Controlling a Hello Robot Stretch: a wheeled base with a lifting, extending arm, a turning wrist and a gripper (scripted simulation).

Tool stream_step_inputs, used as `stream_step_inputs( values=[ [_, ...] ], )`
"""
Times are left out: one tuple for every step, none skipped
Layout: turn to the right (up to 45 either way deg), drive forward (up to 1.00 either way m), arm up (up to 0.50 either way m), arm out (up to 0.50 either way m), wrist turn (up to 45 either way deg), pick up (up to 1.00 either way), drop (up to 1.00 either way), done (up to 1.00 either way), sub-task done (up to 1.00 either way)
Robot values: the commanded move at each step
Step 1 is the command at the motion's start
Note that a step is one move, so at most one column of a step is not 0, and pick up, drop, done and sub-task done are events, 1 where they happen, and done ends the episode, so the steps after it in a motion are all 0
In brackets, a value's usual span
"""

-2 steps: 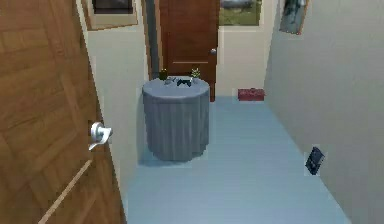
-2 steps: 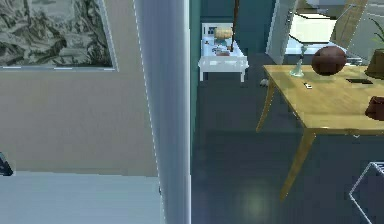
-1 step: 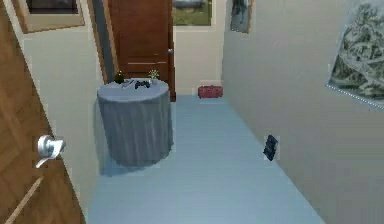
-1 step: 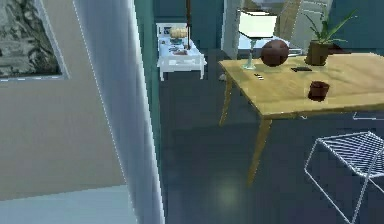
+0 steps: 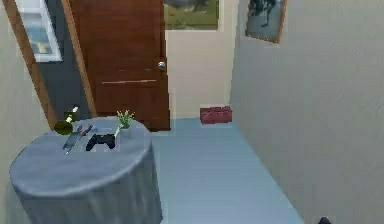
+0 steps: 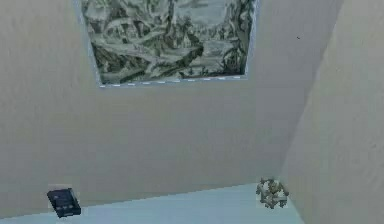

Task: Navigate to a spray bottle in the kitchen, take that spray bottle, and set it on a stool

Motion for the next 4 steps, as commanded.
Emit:
stream_step_inputs(
  values=[
    [0.0, 0.8, 0.0, 0.0, 0.0, 0.0, 0.0, 0.0, 0.0],
    [21.0, 0.0, 0.0, 0.0, 0.0, 0.0, 0.0, 0.0, 0.0],
    [0.0, 0.55, 0.0, 0.0, 0.0, 0.0, 0.0, 0.0, 0.0],
    [-45.0, 0.0, 0.0, 0.0, 0.0, 0.0, 0.0, 0.0, 0.0]
  ],
)
